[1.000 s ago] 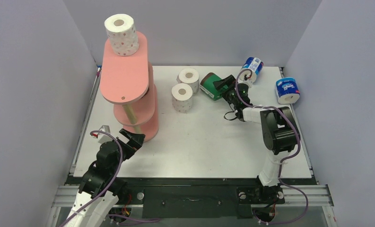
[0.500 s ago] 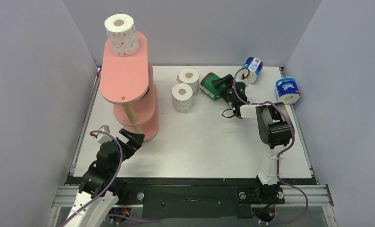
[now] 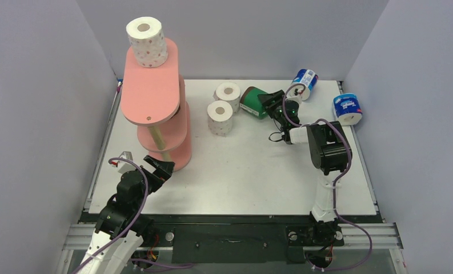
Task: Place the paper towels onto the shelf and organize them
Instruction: Adjust the paper towel at the center of the board.
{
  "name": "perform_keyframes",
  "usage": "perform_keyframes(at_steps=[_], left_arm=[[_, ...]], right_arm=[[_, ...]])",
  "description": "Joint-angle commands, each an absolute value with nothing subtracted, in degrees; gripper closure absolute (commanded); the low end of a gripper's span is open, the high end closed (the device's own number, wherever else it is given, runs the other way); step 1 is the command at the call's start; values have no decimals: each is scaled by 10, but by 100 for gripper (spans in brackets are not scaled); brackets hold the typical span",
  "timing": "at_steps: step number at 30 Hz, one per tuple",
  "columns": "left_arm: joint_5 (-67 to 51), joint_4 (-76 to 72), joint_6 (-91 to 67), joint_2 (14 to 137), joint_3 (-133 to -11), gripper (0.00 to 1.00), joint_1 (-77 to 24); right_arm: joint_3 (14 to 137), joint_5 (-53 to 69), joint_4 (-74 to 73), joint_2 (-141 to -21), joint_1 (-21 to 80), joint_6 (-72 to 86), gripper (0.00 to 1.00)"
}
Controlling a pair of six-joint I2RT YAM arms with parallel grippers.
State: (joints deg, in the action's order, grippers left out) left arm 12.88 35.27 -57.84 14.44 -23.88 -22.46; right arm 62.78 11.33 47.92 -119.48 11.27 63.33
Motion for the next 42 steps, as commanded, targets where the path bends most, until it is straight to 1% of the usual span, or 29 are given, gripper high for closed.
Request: perform_keyframes(at_steps=[1, 3, 6, 11, 17, 21, 22, 25, 28, 31, 32, 33, 37, 42], left_arm=[[137, 345, -580, 145, -247, 4, -228], [138, 345, -581, 144, -245, 4, -228], [137, 343, -581, 144, -244, 4, -228], [135, 341, -581, 146, -243, 4, -228], [135, 345, -579, 139, -246, 4, -228], [136, 350, -577, 131, -247, 4, -228], [135, 351, -575, 130, -247, 4, -228], [132, 355, -574, 126, -250, 4, -228], [127, 355, -573, 126, -251, 4, -230], [123, 350, -574, 124, -249, 4, -234], [123, 349, -575, 124, -248, 4, -234], [122, 347, -575, 124, -247, 4, -235], [123, 344, -583, 123, -242, 4, -236], [120, 338, -589, 123, -238, 4, -236]], right_arm=[[634, 132, 563, -1211, 109, 644, 47], [632, 135, 567, -1213, 109, 645, 52], [629, 138, 573, -1214, 108, 646, 56], [617, 147, 588, -1211, 106, 649, 69], [568, 147, 605, -1163, 99, 657, 72], [526, 147, 552, -1070, 91, 632, 74], [515, 145, 510, -1052, 91, 606, 74], [497, 128, 403, -948, 101, 540, 76], [490, 93, 249, -857, 118, 455, 77], [503, 29, 121, -756, 170, 378, 76], [517, 9, 62, -741, 185, 337, 75], [526, -8, 32, -716, 216, 318, 74], [594, -78, -171, -683, 315, 216, 73], [654, -139, -284, -672, 420, 142, 73]])
